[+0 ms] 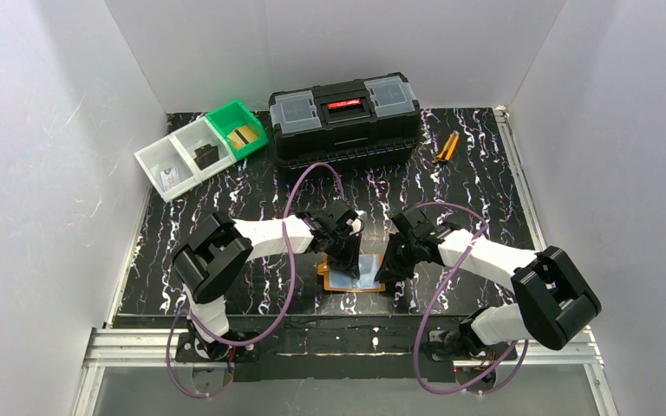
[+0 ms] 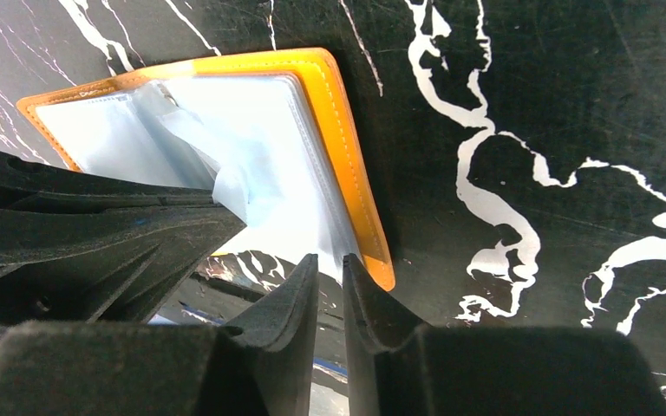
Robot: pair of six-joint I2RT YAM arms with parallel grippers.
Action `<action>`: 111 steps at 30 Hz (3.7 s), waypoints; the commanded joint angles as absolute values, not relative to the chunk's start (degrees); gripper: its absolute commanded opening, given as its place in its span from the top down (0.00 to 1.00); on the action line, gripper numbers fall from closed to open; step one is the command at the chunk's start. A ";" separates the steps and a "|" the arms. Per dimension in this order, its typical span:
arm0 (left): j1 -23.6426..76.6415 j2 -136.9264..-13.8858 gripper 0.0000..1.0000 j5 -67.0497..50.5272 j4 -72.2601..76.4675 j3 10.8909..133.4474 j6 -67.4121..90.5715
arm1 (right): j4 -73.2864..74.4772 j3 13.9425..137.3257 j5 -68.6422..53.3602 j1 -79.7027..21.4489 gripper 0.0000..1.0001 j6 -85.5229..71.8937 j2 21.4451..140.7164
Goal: Take the credit cards out of the card holder
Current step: Remove the credit card from the card holder.
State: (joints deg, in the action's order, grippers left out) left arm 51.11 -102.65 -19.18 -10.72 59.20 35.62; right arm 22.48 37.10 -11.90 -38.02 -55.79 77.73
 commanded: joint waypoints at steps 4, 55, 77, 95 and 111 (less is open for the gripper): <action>50.98 -100.52 1.00 -19.69 -12.98 58.97 35.25 | 21.45 39.82 -12.57 -38.49 0.80 -56.49 77.26; 48.27 -89.76 0.89 -3.74 -32.05 58.13 33.10 | 25.02 44.44 -11.41 -39.17 0.99 -56.45 73.35; 47.24 -88.03 0.99 -4.32 -31.82 58.18 33.03 | 20.27 54.27 -13.65 -47.78 0.99 -56.98 92.22; 46.93 -85.06 0.98 -10.71 -33.73 63.21 33.04 | 25.79 56.12 -7.87 -48.00 0.39 -55.45 86.06; 48.58 -99.67 0.72 -26.92 -14.79 68.02 45.58 | 29.41 43.04 -5.94 -36.65 0.57 -52.84 73.19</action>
State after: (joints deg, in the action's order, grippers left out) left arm 48.07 -96.51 -22.26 -20.51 65.69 40.97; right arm 27.99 44.03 -6.76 -37.80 -54.68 74.65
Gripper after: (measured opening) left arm 0.274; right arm 0.465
